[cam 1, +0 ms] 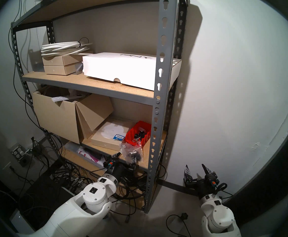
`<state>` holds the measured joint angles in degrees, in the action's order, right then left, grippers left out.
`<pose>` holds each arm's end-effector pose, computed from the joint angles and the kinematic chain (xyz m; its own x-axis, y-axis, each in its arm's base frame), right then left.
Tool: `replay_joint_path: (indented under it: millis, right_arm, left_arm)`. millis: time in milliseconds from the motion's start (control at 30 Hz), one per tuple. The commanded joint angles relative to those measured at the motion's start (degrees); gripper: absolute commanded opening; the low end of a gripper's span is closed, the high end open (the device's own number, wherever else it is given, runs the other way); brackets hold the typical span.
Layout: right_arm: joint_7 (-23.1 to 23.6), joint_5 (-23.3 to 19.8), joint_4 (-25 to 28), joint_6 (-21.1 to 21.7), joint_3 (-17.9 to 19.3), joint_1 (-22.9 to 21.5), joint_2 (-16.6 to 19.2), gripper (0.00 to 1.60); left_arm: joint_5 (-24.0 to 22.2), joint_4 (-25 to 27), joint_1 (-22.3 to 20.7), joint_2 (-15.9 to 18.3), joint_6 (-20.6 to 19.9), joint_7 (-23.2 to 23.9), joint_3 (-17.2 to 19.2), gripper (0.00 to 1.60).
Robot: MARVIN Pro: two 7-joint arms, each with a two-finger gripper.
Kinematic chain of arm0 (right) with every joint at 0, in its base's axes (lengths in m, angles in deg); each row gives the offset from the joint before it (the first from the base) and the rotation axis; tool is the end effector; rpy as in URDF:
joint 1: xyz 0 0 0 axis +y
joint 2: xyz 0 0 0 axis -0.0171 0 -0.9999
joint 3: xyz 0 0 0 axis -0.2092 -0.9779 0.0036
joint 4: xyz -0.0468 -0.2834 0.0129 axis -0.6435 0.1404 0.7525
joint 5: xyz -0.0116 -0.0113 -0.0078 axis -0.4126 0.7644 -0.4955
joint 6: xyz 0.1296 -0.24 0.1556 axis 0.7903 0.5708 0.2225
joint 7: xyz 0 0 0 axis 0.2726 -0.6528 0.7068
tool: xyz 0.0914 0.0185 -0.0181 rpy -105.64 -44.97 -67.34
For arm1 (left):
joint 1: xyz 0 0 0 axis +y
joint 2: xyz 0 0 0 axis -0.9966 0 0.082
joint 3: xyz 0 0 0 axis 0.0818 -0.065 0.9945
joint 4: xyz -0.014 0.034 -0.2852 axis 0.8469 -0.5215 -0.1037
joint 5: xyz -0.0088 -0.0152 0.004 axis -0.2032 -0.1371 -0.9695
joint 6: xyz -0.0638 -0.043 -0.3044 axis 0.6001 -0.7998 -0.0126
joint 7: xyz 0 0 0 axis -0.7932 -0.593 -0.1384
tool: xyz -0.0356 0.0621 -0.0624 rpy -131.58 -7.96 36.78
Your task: Organize the rack shelf by putting things into a case
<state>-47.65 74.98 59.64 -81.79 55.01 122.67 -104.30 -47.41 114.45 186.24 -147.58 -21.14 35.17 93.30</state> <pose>0.2449 -0.0305 -0.3633 0.1399 0.0212 0.9899 0.0198 -0.9996 0.0186 0.3184 -0.0471 -0.3613 0.2266 -0.0163 0.9739 -0.2938 -0.9544 0.0524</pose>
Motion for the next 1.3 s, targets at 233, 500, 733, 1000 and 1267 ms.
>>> replay_joint_path:
  millis: [233,500,733,1000,1267]
  right_arm:
    - [0.00,0.00,1.22,-0.10,0.00,-0.03,0.00,1.60]
    - [0.00,0.00,1.22,-0.10,0.00,-0.03,0.00,1.60]
    - [0.00,0.00,1.22,-0.09,0.00,-0.03,0.00,1.60]
    - [0.00,0.00,1.22,-0.09,0.00,-0.03,0.00,1.60]
    - [0.00,0.00,1.22,-0.10,0.00,-0.03,0.00,1.60]
  left_arm:
    - [-0.05,-0.69,-1.35,-0.92,1.32,0.84,0.15,1.36]
    - [0.43,-2.27,-2.10,-1.67,1.34,1.35,-0.01,1.26]
    - [1.07,-2.62,-2.15,-1.88,1.49,1.48,0.08,0.87]
    - [1.12,-2.28,-1.18,-1.42,2.31,1.69,0.54,0.55]
    - [0.70,-1.49,0.08,-0.83,3.18,2.16,1.16,0.00]
